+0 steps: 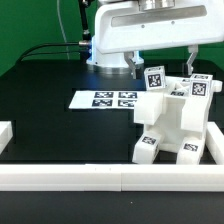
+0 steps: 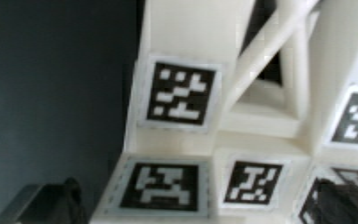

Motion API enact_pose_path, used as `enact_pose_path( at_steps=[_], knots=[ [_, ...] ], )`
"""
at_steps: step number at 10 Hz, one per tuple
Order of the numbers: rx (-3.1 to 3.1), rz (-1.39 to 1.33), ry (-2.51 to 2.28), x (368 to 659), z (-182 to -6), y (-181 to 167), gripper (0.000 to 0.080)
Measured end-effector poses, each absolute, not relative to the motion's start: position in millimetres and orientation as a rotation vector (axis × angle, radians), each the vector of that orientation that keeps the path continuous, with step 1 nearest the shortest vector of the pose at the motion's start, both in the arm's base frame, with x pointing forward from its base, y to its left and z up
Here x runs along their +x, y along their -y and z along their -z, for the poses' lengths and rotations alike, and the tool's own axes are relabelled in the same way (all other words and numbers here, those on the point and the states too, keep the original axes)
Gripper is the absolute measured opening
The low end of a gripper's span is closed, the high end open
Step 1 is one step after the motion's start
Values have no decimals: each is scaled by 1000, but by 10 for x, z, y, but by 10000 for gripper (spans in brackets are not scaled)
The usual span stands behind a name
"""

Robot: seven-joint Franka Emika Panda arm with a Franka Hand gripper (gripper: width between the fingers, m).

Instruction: Assemble chair

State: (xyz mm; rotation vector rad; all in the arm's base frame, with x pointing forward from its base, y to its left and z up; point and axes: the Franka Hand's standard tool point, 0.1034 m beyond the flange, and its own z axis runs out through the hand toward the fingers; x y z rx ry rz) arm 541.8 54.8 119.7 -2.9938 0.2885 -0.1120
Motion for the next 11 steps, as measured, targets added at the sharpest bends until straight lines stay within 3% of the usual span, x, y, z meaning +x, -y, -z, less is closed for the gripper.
enact_pose_path(
  at_steps=[3, 5, 6, 7, 11],
  knots=[
    [-2995, 99, -315, 5460, -1155, -503, 649],
    [-2993, 97, -338, 5460, -1153, -499, 400],
    [-2992, 97, -344, 5460, -1151, -497, 400],
    [-2976, 89, -446, 5459, -1148, -499, 271],
    [-2871, 56, -881, 5454, -1138, -506, 271]
  ],
)
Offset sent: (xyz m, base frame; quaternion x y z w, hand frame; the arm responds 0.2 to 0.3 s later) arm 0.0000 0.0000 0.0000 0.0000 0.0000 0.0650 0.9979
